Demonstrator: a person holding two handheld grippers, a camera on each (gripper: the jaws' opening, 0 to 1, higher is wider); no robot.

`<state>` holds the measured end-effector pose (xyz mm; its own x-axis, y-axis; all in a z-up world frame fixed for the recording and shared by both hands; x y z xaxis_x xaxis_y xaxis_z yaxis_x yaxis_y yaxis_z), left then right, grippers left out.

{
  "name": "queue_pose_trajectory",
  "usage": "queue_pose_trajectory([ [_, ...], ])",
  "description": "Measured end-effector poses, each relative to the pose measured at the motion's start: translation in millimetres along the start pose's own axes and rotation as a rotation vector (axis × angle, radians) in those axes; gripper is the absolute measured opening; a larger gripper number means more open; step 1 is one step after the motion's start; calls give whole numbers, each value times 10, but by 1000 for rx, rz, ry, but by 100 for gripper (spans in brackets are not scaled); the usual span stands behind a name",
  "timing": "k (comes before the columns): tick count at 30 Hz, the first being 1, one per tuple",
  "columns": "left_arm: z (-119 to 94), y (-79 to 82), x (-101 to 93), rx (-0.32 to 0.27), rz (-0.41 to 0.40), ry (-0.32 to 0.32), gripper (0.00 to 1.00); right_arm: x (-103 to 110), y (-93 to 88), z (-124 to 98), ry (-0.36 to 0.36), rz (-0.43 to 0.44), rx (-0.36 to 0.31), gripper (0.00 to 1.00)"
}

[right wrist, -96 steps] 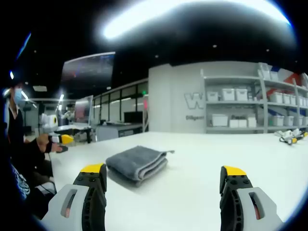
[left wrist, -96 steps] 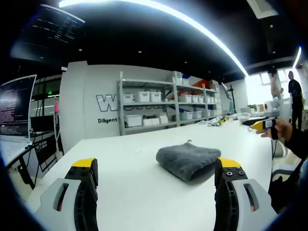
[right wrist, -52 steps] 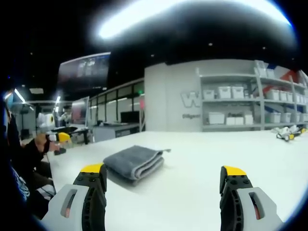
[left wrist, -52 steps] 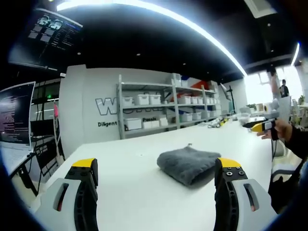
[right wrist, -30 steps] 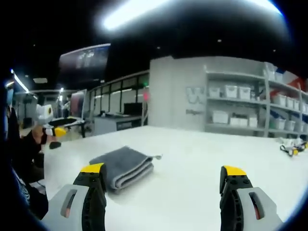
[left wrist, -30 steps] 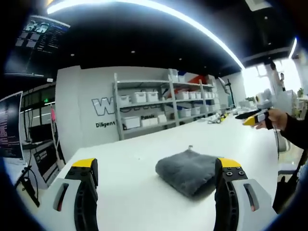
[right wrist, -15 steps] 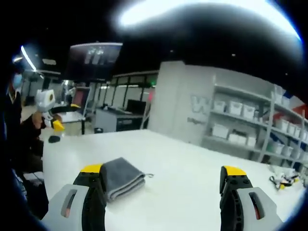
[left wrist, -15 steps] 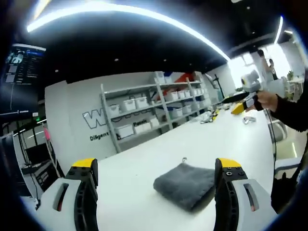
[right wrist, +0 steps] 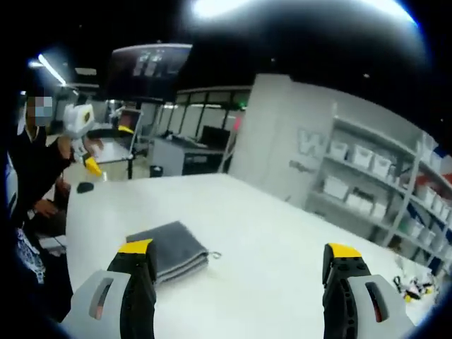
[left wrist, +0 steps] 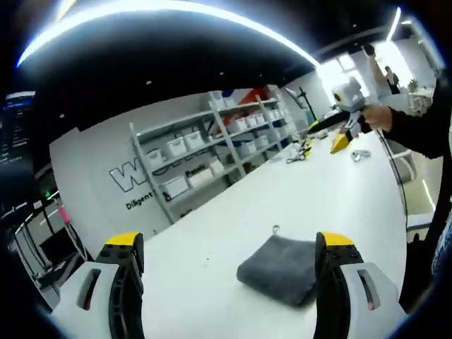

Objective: Open the folded towel by lifting each exposed corner and separating the folded layers until the towel lies flat within the target outline without major curled edges

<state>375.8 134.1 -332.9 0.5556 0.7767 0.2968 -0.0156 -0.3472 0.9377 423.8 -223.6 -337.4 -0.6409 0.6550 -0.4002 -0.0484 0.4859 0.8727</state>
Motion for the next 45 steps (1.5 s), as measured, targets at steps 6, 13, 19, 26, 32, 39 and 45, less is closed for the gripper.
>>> queue_pose_trajectory([
  [6,144,70,-123,45,65,-19,100,22,-96,255,112,-20,42,100],
  [13,277,76,-319,66,118,-23,100,-37,-29,492,185,-62,60,100],
  [19,382,47,-522,115,188,-77,99,-87,5,702,231,-103,88,100],
  [26,586,-54,-755,157,217,-120,99,-30,-39,907,283,-109,113,99],
  [32,700,-84,-947,161,220,-125,99,-12,-50,982,300,-118,118,95],
  [39,833,-207,-1246,198,343,-94,99,-15,-149,1122,331,-91,148,90],
  [45,919,-317,-1419,262,361,-144,99,44,-193,1219,370,-99,174,88],
])
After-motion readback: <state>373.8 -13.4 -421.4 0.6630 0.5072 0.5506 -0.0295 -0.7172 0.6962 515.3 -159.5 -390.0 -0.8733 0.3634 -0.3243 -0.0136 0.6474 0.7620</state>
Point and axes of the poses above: the point that each gripper's makers call its tool centre point, and the gripper's own axes: z roughly forward along the fingers, x roughly to its left, y roughly out of its top, the point moved 5 cm from there along -z, roughly backward along the fingers, and after that the axes turned 9 degrees about -z, right-handed, at the moved point
